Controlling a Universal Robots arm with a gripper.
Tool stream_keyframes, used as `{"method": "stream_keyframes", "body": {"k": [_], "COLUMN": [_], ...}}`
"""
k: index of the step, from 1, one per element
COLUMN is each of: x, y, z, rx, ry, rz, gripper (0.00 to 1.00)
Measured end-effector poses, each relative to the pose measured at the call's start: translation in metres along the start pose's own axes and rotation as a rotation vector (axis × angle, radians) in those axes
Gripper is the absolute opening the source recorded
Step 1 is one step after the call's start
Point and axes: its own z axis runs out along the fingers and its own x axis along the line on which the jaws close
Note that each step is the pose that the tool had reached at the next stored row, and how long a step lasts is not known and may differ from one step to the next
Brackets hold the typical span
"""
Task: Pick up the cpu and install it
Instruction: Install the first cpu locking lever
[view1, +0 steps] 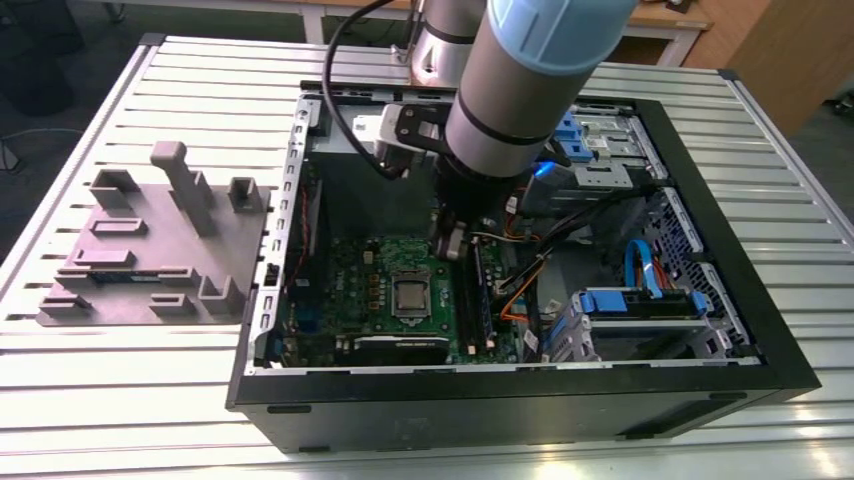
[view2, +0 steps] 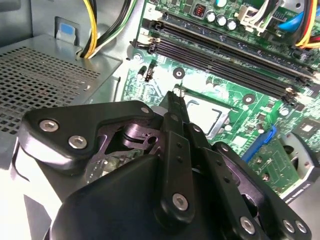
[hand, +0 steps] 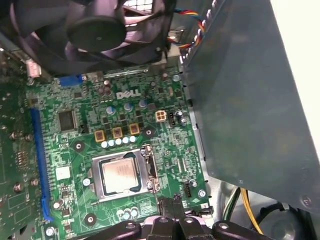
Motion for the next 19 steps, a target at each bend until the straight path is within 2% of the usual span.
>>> {"method": "stream_keyframes", "body": {"k": [5,19], "x": [0.0023,0.0025], "y": [0.0003,0.0005], "z": [-0.0001,-0.0002], "rx": [0.0024,0.0022], "ry": [0.0021,0.0024], "rz": [-0.026,-0.027], "gripper": [0.10,0.10]}}
